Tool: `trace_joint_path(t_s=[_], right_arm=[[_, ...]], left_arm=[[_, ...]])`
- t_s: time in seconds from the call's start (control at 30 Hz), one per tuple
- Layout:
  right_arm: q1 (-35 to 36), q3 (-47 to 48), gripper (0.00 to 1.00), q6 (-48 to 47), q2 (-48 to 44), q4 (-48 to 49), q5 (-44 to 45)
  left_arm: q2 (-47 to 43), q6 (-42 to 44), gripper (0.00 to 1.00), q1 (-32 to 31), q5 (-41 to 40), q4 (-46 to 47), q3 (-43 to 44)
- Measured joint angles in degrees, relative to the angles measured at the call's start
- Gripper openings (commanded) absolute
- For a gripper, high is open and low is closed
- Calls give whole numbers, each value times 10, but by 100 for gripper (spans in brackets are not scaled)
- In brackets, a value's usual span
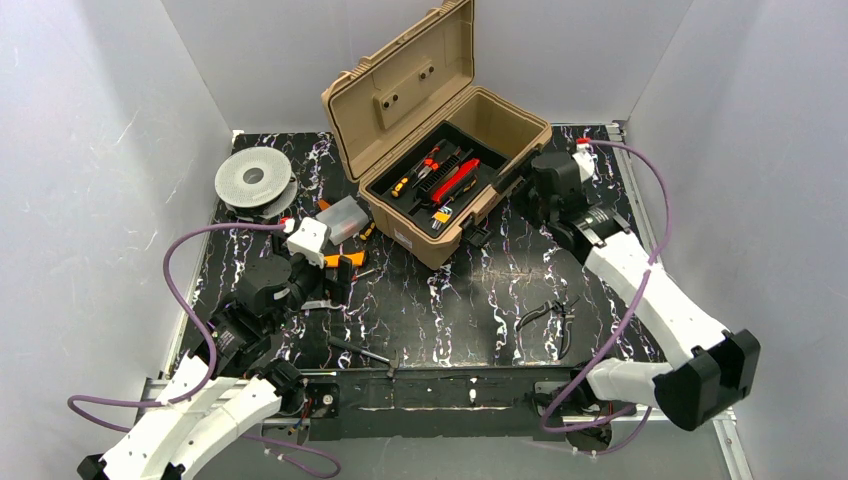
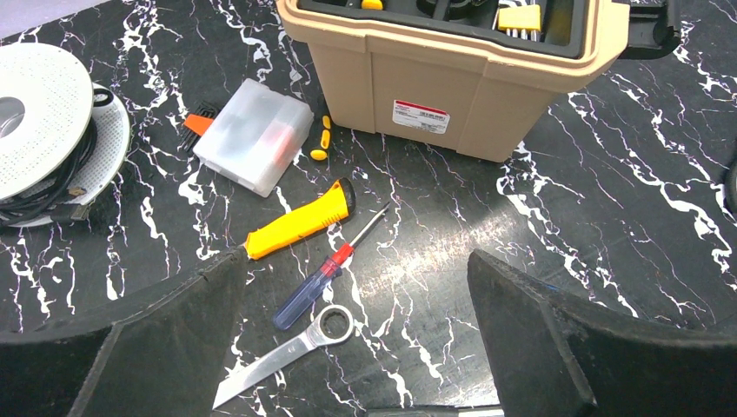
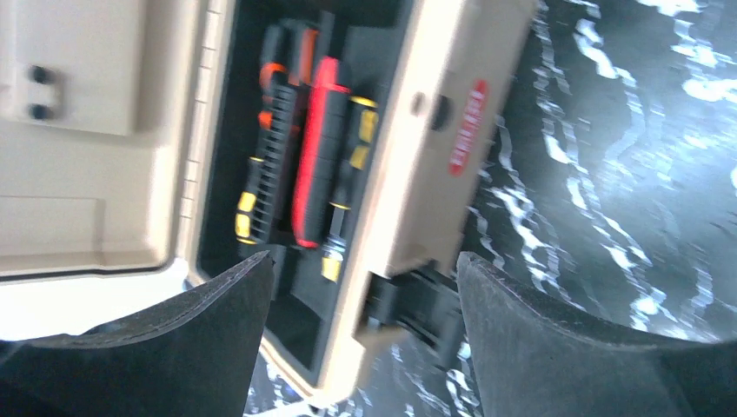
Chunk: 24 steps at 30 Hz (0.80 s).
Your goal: Pack the tool kit
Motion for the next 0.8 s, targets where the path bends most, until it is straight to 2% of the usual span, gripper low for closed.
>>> trace_joint_path(t_s=[0.4,0.57,0.8], right_arm=[[-11,-139,82,-24,-129,-237,65],[-18,-183,77,-50,-136,-272,41],[-18,-262,72,25,-127,-299,21]], left_arm=[[-2,-1,98,0,9,-1,0],[-2,-3,98,0,15,-1,0],[-2,-5,98,0,22,-2,0]])
